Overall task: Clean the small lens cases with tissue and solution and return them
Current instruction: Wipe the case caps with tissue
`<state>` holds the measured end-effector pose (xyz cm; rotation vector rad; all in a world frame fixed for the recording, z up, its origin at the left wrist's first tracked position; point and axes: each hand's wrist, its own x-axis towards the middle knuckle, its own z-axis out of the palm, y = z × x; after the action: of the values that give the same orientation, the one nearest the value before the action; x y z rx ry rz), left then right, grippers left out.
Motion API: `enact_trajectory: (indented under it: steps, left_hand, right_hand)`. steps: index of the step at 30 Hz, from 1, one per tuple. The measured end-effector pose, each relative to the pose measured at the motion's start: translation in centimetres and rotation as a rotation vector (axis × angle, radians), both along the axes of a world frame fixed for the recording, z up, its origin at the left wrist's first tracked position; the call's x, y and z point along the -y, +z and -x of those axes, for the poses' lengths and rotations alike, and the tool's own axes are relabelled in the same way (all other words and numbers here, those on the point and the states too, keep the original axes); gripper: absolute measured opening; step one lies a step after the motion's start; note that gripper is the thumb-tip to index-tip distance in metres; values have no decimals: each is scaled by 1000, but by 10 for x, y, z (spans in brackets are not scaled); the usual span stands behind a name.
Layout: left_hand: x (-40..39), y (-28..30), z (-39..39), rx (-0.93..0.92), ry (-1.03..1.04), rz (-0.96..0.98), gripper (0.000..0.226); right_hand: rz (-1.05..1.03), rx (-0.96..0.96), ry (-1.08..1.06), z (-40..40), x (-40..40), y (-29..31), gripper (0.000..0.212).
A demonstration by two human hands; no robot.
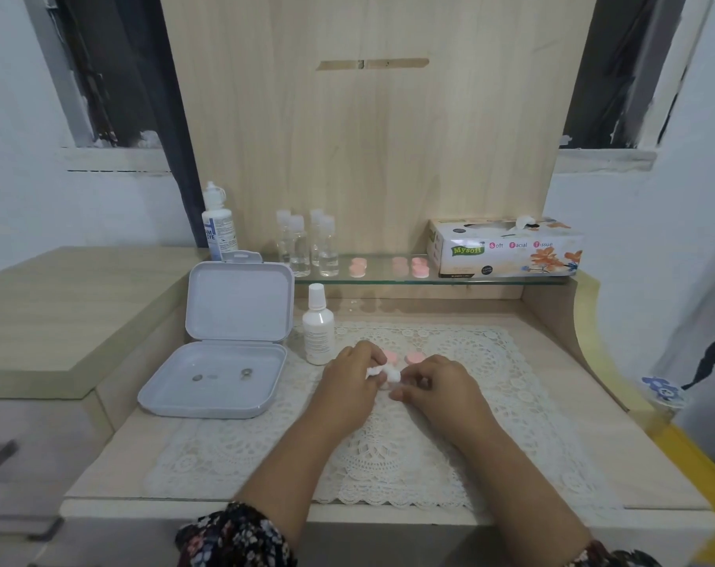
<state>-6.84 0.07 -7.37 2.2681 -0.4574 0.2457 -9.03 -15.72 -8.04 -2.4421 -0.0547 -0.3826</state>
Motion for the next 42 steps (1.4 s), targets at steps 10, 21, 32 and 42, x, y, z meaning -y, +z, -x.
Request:
enact_trajectory:
  steps: [10,21,32,42]
  left_hand:
    - [-7,1,4,275,191,206,18]
    - [3,-5,17,596,35,-415,18]
    - [14,1,23,558,16,-510,19]
    - [-2,6,9,134,154,329,15]
  right_hand:
    - [15,-28,11,-1,1,0,31]
    - [-4,-21,21,0,2,1,28]
    - [42,-6,2,-1,0,-1,18]
    - [-7,-61,32,3,-1,6,32]
